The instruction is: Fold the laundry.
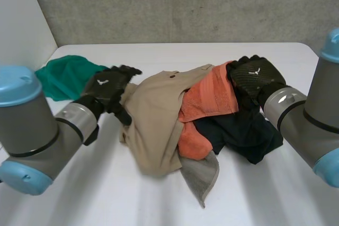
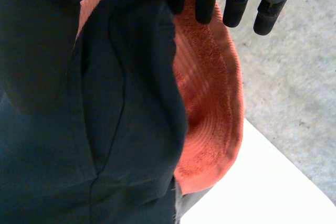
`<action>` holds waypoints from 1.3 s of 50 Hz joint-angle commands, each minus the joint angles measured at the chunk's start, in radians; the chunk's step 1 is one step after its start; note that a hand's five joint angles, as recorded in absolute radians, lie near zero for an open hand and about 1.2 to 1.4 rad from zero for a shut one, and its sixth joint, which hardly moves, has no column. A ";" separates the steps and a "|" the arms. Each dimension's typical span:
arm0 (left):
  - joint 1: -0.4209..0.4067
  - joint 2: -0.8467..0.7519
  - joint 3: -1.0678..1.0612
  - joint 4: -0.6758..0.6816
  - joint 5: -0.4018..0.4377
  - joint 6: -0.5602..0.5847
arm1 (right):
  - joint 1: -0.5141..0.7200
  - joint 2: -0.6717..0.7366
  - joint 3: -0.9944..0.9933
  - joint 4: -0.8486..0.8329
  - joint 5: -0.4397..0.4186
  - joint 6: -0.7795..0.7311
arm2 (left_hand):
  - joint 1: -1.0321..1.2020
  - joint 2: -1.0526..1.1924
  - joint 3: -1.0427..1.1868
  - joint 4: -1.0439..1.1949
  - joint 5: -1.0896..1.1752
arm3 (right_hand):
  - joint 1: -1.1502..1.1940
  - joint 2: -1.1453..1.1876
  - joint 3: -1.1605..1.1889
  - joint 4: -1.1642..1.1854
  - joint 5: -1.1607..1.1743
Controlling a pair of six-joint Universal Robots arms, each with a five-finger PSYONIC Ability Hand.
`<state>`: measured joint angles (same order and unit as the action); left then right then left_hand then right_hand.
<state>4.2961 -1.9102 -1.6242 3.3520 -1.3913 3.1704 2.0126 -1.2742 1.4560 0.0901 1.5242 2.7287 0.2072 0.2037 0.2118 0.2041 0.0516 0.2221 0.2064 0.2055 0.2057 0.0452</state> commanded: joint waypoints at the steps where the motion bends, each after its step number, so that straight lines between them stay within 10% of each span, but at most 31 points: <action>1: -0.033 -0.170 0.096 0.006 0.035 0.008 | -0.009 0.030 0.072 -0.101 0.001 0.042 | -0.033 -0.029 -0.037 -0.030 -0.052 | -0.048 -0.032 -0.031 -0.031 -0.045; 3: -0.039 -0.202 0.118 0.004 0.031 0.013 | -0.012 0.035 0.089 -0.131 0.001 0.046 | 0.055 0.059 0.051 0.058 0.036 | -0.048 -0.032 -0.031 -0.031 -0.045; 8: -0.024 -0.243 0.197 0.024 -0.026 0.020 | -0.020 0.082 0.121 -0.217 0.002 0.055 | 1.186 1.190 1.182 1.189 1.167 | -0.048 -0.032 -0.031 -0.031 -0.045; 11: 0.002 -0.239 0.239 0.047 -0.096 0.020 | -0.020 0.102 0.126 -0.231 -0.001 0.054 | 1.189 1.193 1.184 1.192 1.170 | -0.048 -0.032 -0.031 -0.031 -0.045; 18: 0.149 -0.219 0.403 0.125 -0.353 0.039 | -0.015 0.122 0.124 -0.230 -0.002 0.056 | 1.189 1.193 1.184 1.192 1.170 | -0.048 -0.032 -0.031 -0.031 -0.045; 33: 0.344 -0.417 0.667 -0.025 -0.233 0.157 | 0.006 0.121 0.122 -0.233 -0.004 0.056 | 1.137 1.141 1.132 1.140 1.118 | -0.048 -0.032 -0.031 -0.031 -0.045; 37: 0.327 -0.406 0.604 -0.048 -0.152 0.164 | 0.008 0.116 0.122 -0.230 -0.004 0.056 | -0.033 -0.029 -0.037 -0.030 -0.052 | -0.048 -0.032 -0.031 -0.031 -0.045; 52: 0.119 -0.089 0.196 -0.022 0.033 0.152 | -0.009 0.096 0.122 -0.210 -0.010 0.054 | -0.033 -0.029 -0.037 -0.030 -0.052 | -0.048 -0.032 -0.031 -0.031 -0.045; 65: -0.121 -0.272 0.173 0.153 0.072 0.186 | -0.018 0.118 0.124 -0.182 -0.022 0.056 | -0.033 -0.029 -0.037 -0.030 -0.052 | -0.048 -0.032 -0.031 -0.031 -0.045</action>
<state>4.2459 -2.0571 -1.5103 3.4107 -1.2673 3.3370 1.9995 -1.1657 1.5758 -0.0950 1.5034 2.7823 0.1854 0.2059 0.2107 0.2032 0.0511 0.2220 0.2065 0.2055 0.2057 0.0451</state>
